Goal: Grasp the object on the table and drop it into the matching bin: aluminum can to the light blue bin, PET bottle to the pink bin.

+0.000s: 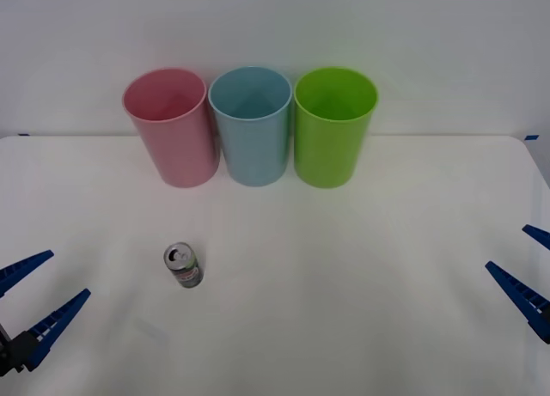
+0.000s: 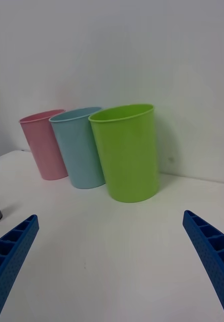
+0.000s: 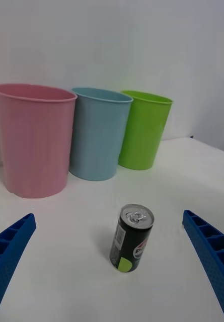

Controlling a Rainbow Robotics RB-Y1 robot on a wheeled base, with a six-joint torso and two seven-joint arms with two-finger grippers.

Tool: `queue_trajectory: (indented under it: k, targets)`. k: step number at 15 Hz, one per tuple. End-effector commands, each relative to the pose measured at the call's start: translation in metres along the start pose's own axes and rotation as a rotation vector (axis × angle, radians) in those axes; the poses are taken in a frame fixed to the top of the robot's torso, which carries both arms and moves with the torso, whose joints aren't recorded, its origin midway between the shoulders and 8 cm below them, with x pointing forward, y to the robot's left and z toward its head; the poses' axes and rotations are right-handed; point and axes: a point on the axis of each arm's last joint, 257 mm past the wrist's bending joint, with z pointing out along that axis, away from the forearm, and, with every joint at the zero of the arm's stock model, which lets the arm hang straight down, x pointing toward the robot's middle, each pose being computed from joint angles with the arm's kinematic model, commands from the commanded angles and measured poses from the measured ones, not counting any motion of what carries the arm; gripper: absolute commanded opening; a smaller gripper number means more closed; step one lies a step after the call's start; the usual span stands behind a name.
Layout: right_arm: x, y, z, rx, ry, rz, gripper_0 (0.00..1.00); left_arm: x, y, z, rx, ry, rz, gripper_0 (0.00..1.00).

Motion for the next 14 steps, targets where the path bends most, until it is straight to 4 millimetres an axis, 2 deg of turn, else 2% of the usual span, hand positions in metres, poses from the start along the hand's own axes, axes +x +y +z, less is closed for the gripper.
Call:
queue_trajectory:
  k: [1, 5, 10, 14]
  targets:
    - [0.0, 0.0, 0.0, 0.0, 0.0, 0.0, 1.0, 0.019, 0.0, -0.01, -0.018, 0.034, 0.02, 1.0]
    - [0.0, 0.0, 0.0, 0.0, 0.0, 0.0, 1.0, 0.054, -0.003, -0.011, -0.006, 0.056, 0.056, 1.0]
    - [0.0, 0.0, 0.0, 0.0, 0.0, 0.0, 1.0, 0.074, -0.013, -0.006, 0.015, 0.086, 0.102, 1.0]
    - [0.0, 0.0, 0.0, 0.0, 0.0, 0.0, 1.0, 0.093, -0.006, -0.001, 0.004, 0.095, 0.16, 1.0]
